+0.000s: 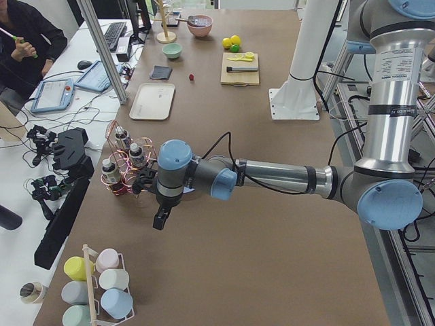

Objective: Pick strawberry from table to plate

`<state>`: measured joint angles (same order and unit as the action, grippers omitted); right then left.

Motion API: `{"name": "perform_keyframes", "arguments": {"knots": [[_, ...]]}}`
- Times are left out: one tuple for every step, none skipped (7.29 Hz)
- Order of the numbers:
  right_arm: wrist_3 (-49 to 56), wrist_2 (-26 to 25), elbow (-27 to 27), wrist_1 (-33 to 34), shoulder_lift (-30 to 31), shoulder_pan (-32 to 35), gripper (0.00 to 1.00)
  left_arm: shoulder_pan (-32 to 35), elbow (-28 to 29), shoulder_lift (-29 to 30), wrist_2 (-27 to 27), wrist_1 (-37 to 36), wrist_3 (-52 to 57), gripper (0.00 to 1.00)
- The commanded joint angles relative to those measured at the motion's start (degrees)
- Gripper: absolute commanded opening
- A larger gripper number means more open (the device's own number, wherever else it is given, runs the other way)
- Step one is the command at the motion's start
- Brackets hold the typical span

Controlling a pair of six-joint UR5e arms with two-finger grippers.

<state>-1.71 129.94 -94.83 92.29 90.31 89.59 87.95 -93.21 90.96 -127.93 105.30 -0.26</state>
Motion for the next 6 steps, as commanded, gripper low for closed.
{"name": "perform_keyframes", "arguments": {"knots": [[0.0, 0.1, -0.1, 0.1, 0.0, -0.1, 1.00, 0.0, -0.2, -0.2, 0.9, 0.1, 0.2, 0.98], [0.0, 0.1, -0.1, 0.1, 0.2, -0.1, 1.00, 0.0, -0.1, -0.1, 0.6, 0.0, 0.2, 0.98], [0.0, 0.1, -0.1, 0.1, 0.5, -0.1, 1.00, 0.0, -0.2, -0.1, 0.5, 0.0, 0.2, 0.98], [0.0, 0.2, -0.1, 0.1, 0.7, -0.1, 1.00, 0.0, -0.4, -0.3, 0.5, 0.0, 0.2, 0.98], [0.0, 0.2, -0.1, 0.1, 0.7, -0.1, 1.00, 0.0, -0.5, -0.5, 0.4, 0.0, 0.2, 0.98], [0.1, 0.1, 0.0, 0.1, 0.7, -0.1, 1.00, 0.0, -0.3, -0.6, 0.5, 0.0, 0.2, 0.98]]}}
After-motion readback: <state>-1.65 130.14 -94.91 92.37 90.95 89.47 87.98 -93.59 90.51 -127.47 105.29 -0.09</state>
